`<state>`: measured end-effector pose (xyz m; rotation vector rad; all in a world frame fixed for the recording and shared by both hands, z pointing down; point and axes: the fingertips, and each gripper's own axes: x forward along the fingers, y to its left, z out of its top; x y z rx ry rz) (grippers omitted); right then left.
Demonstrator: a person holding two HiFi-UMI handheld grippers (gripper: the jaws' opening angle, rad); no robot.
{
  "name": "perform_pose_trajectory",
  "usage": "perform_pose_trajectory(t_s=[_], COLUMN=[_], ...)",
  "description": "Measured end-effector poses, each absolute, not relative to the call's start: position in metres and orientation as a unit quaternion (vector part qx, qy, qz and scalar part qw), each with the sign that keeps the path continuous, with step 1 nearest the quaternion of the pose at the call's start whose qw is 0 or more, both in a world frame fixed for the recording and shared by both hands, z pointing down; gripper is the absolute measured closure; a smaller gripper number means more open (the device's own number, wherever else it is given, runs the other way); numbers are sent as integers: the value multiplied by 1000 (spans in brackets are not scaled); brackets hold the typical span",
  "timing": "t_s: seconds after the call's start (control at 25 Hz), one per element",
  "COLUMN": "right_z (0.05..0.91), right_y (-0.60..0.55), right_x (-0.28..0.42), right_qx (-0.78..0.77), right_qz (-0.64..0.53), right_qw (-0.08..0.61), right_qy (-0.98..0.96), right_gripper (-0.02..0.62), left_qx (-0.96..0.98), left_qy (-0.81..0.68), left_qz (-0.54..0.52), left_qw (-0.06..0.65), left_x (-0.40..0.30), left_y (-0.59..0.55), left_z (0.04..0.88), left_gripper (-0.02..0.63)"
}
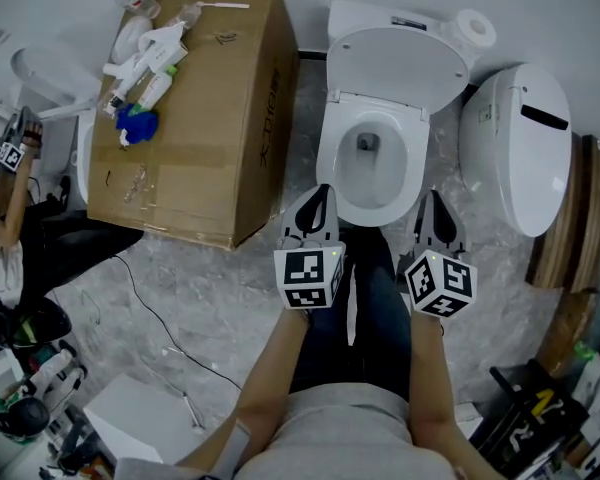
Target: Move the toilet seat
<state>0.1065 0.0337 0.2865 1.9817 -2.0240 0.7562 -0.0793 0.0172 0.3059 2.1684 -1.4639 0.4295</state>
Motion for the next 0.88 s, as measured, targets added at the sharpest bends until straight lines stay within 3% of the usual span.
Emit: perform_pose_trajectory(t_s=[0.88], right_z=[366], right_y=[-3], right_x=[146], right_qx=[636], right_qz=[332], right_qw=[149], right_qy=[-680], right_gripper=[581], left_qx=[739], left_qy=[-561], left_qz=[203], left_qw=[313], left_x=[-52], left_y=[-15], left_z=[371], left_gripper=[589])
